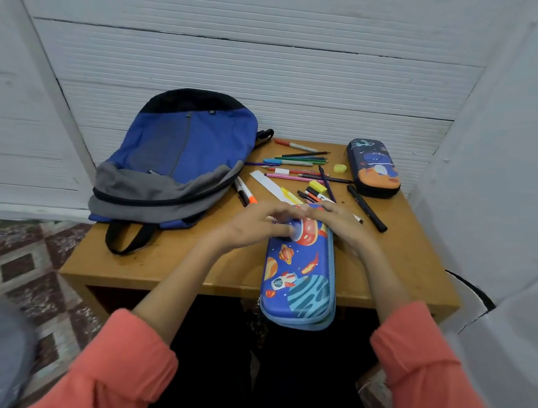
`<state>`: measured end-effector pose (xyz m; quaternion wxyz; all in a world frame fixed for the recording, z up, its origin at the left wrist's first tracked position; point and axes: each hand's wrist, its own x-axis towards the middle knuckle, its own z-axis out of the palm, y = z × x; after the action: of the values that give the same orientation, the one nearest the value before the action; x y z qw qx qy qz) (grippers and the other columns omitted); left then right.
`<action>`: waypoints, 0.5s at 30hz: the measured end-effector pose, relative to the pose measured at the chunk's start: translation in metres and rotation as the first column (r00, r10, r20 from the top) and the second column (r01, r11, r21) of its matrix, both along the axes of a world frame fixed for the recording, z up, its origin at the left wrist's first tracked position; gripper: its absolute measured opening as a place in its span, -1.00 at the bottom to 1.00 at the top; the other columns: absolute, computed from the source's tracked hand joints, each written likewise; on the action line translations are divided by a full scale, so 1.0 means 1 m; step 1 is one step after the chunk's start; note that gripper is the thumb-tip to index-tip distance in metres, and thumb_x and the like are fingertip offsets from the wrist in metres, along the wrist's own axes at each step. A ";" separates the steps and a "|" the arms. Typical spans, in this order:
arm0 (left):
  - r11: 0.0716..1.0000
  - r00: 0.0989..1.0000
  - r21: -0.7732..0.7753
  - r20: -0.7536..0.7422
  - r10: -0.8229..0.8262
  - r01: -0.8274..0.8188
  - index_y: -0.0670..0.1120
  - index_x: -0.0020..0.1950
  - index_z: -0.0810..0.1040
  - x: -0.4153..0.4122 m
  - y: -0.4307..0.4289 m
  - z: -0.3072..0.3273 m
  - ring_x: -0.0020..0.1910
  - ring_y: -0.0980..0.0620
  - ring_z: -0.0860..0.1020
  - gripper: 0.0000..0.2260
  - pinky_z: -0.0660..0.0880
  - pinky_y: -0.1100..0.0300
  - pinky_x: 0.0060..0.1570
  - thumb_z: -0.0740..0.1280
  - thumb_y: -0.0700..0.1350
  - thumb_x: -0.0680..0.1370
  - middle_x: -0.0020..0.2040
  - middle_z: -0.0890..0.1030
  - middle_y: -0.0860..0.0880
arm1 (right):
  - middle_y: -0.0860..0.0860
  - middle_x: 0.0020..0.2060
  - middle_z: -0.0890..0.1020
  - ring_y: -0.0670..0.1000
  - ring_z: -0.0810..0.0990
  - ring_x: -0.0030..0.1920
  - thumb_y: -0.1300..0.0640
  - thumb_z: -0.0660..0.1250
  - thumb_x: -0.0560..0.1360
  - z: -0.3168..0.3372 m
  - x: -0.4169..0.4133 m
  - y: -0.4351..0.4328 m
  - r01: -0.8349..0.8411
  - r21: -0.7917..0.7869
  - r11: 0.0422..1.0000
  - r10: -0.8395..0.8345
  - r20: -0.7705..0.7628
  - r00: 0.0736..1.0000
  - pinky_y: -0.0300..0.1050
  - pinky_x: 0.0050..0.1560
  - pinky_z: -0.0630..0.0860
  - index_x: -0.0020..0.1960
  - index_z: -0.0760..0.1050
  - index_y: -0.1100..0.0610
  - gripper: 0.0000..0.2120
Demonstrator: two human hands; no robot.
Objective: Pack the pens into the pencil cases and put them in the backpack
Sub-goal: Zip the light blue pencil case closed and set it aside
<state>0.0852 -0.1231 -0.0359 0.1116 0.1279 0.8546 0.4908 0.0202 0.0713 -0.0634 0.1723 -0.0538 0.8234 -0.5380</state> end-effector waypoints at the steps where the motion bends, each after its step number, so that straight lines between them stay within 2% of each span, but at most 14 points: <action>1: 0.999 0.999 0.038 0.000 0.033 -0.033 -0.09 0.27 0.56 0.003 -0.007 -0.006 0.19 0.08 0.52 -0.74 0.50 0.20 0.11 0.34 -0.16 0.58 0.16 0.58 0.00 | 0.01 -0.10 0.71 -0.04 0.71 -0.17 -0.14 0.42 0.45 0.001 0.000 0.001 0.008 0.001 1.000 -0.008 0.012 1.000 -0.19 -0.14 0.62 0.05 0.56 0.08 -0.67; 3: 0.993 0.994 0.052 -0.033 0.106 -0.104 -0.09 0.23 0.58 0.005 -0.020 -0.018 0.17 0.08 0.53 -0.78 0.50 0.25 0.08 0.34 -0.18 0.58 0.16 0.60 0.00 | 0.00 -0.16 0.72 -0.06 0.71 -0.22 -0.14 0.43 0.44 0.003 0.001 0.002 0.046 0.003 0.999 -0.046 0.021 0.999 -0.24 -0.24 0.58 0.05 0.55 0.15 -0.62; 6: 0.987 0.984 -0.026 -0.095 0.154 -0.157 -0.09 0.19 0.61 0.006 -0.035 -0.033 0.05 0.14 0.54 -0.80 0.44 0.42 -0.02 0.35 -0.16 0.58 0.11 0.63 0.00 | 0.02 -0.19 0.72 -0.08 0.70 -0.27 -0.12 0.45 0.43 0.000 0.002 0.002 0.145 -0.008 0.989 -0.144 0.057 0.988 -0.21 -0.23 0.58 -0.01 0.53 0.18 -0.62; 9: 0.981 0.978 -0.003 -0.082 0.194 -0.195 -0.09 0.12 0.63 0.004 -0.043 -0.041 -0.06 0.11 0.58 -0.85 0.48 0.32 -0.04 0.36 -0.14 0.58 0.06 0.67 -0.06 | 0.12 -0.09 0.70 0.00 0.69 -0.18 -0.11 0.48 0.40 -0.005 0.006 0.004 0.277 -0.074 0.958 -0.270 0.099 0.958 -0.04 -0.12 0.61 -0.08 0.46 0.17 -0.62; 11: 0.975 0.975 -0.005 -0.038 0.221 -0.221 -0.09 0.10 0.62 0.004 -0.045 -0.041 -0.16 0.18 0.57 -0.87 0.46 0.42 -0.15 0.35 -0.12 0.59 0.05 0.67 -0.10 | 0.11 -0.06 0.67 0.04 0.67 -0.07 -0.13 0.50 0.37 -0.006 0.013 0.005 0.365 -0.088 0.927 -0.353 0.128 0.927 0.04 -0.11 0.65 -0.03 0.42 0.16 -0.56; 15: 0.949 0.950 -0.050 0.010 0.313 -0.313 -0.10 0.09 0.64 -0.001 -0.053 -0.038 -0.12 0.08 0.57 -0.76 0.48 0.26 -0.13 0.31 0.03 0.60 0.01 0.67 -0.12 | 0.06 -0.09 0.60 0.00 0.62 -0.07 -0.10 0.48 0.41 -0.003 0.026 0.003 0.433 -0.116 0.894 -0.420 0.118 0.900 0.13 -0.12 0.65 -0.19 0.33 0.13 -0.60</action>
<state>0.0846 -0.1764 -0.0738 0.0429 -0.0163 0.8744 0.4830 0.0465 0.0745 -0.0662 0.0828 0.1405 0.7670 -0.6206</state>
